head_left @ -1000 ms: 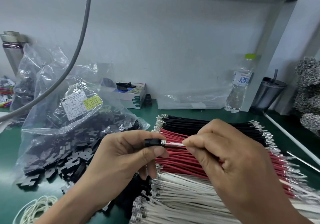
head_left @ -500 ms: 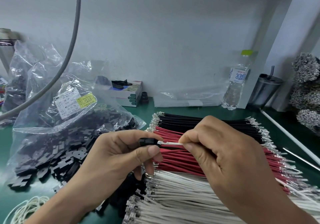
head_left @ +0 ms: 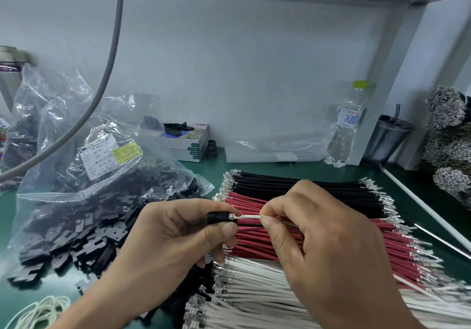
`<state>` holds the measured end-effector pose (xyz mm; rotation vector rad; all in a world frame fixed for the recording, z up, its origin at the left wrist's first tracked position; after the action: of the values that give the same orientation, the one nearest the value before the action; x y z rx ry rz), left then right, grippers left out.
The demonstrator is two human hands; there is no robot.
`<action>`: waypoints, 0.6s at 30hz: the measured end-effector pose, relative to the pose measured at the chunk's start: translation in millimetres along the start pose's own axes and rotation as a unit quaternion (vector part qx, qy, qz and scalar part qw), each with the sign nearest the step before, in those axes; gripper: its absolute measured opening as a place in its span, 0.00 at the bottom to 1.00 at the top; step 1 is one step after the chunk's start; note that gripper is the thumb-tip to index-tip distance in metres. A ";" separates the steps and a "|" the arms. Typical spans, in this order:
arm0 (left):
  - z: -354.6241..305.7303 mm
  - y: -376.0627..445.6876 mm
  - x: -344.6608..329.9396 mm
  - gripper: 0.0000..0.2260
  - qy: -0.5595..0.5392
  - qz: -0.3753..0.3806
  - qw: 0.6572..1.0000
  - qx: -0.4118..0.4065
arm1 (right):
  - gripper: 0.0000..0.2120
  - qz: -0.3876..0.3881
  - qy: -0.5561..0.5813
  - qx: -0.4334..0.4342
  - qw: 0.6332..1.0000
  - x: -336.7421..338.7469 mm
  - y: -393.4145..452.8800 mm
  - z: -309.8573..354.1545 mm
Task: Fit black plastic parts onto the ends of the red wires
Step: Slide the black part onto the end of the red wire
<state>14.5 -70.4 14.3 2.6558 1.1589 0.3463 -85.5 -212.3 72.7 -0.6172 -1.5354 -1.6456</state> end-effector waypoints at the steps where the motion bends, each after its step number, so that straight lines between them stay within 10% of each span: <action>1: 0.7 -0.1 -0.1 0.11 0.002 0.001 1.000 0.002 | 0.07 -0.007 0.007 0.006 1.000 0.5 -0.6 1.0; 18: 8.1 0.8 -5.5 0.06 0.049 0.042 0.998 0.010 | 0.09 -0.018 0.023 0.094 0.995 -18.3 -5.9 4.1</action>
<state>13.8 -75.9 6.2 2.7372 1.0864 0.4885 -80.4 -204.6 55.2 -0.4494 -1.6532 -1.5094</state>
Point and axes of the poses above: each hand's wrist, its own y-axis towards the middle knuckle, its own x-axis out of the back of the hand, z = x × y, the point moved 8 cm from there along y, towards the middle knuckle, and after that the axes turned 12 degrees about z, right-handed, at the moved point
